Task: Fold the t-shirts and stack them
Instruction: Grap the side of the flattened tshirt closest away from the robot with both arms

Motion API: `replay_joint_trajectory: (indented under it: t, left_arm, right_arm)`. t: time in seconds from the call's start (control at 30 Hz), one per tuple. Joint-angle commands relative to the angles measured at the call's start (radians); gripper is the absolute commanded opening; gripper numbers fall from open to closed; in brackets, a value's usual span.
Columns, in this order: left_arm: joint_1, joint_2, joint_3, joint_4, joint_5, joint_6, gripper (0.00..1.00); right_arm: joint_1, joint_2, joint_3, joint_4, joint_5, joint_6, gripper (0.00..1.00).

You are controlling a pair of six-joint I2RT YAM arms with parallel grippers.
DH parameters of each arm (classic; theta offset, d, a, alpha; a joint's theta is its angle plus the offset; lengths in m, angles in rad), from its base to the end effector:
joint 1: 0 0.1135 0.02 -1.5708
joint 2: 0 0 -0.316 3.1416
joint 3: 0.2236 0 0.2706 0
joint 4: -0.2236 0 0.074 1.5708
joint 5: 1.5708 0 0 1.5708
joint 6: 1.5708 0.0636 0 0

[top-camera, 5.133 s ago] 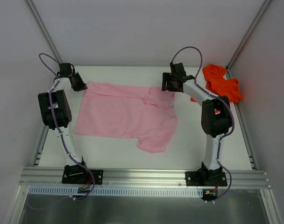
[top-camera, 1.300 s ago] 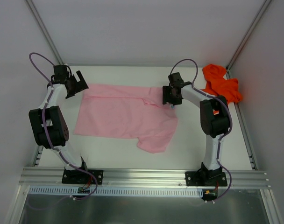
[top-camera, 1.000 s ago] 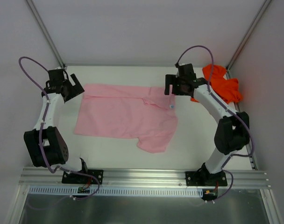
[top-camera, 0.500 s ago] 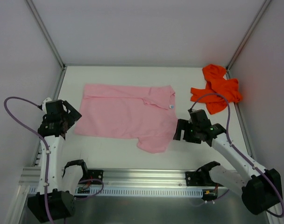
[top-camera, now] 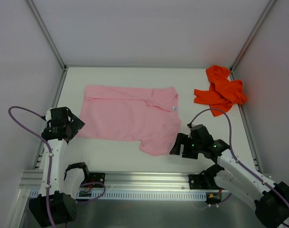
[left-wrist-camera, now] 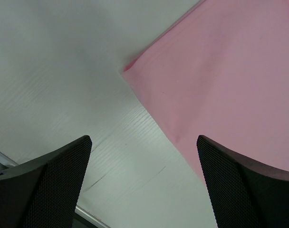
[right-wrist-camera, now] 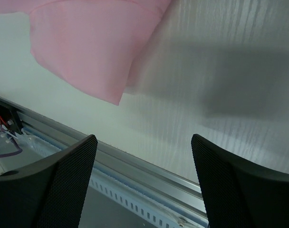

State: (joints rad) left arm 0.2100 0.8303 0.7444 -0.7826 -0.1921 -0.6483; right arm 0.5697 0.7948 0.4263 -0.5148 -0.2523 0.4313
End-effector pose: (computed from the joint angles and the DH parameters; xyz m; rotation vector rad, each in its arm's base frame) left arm 0.1569 0.0458 0.2797 -1.0831 2.1620 0.0348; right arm 0.1198 0.0956 0.1952 -0.2930 2.5468 0.7249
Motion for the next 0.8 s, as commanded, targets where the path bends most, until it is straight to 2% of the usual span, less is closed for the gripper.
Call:
replay_joint_trajectory:
  t: [0.0,0.03,0.13,0.17,0.3,0.43,0.53,0.63,0.67,0.73,0.77]
  left_arm:
    - [-0.001,0.007,0.047,0.023,-0.032,-0.027,0.93]
    - [-0.001,0.009,0.049,0.023,-0.021,-0.025,0.94]
    - [0.0,0.021,0.041,0.052,0.022,0.004,0.94]
    - [0.0,0.023,0.038,0.074,0.025,0.01,0.94]
    - [-0.001,0.029,0.05,0.072,0.066,0.022,0.95]
    - [0.0,0.01,0.033,0.098,0.082,0.015,0.95]
    - [0.0,0.018,0.045,0.098,0.091,0.01,0.95]
    - [0.0,0.027,0.049,0.091,0.092,-0.008,0.95]
    - [-0.001,0.029,0.046,0.091,0.088,-0.014,0.95]
    - [0.0,0.035,0.038,0.077,0.057,-0.051,0.97]
    - [0.0,0.042,0.036,0.071,0.043,-0.069,0.98]
  right_arm:
    - [0.033,-0.035,-0.07,0.102,0.002,0.171,0.83]
    - [0.042,-0.035,-0.093,0.19,0.005,0.207,0.83]
    - [0.099,0.003,-0.135,0.315,0.074,0.311,0.82]
    - [0.143,0.021,-0.132,0.324,0.147,0.322,0.82]
    - [0.206,0.127,-0.11,0.438,0.234,0.421,0.8]
    - [0.277,0.196,-0.08,0.441,0.367,0.474,0.8]
    - [0.303,0.231,-0.093,0.443,0.416,0.512,0.74]
    - [0.305,0.234,-0.133,0.501,0.438,0.566,0.64]
    - [0.305,0.238,-0.155,0.516,0.441,0.587,0.55]
    - [0.306,0.247,-0.159,0.568,0.447,0.606,0.45]
    - [0.308,0.262,-0.155,0.579,0.449,0.609,0.3]
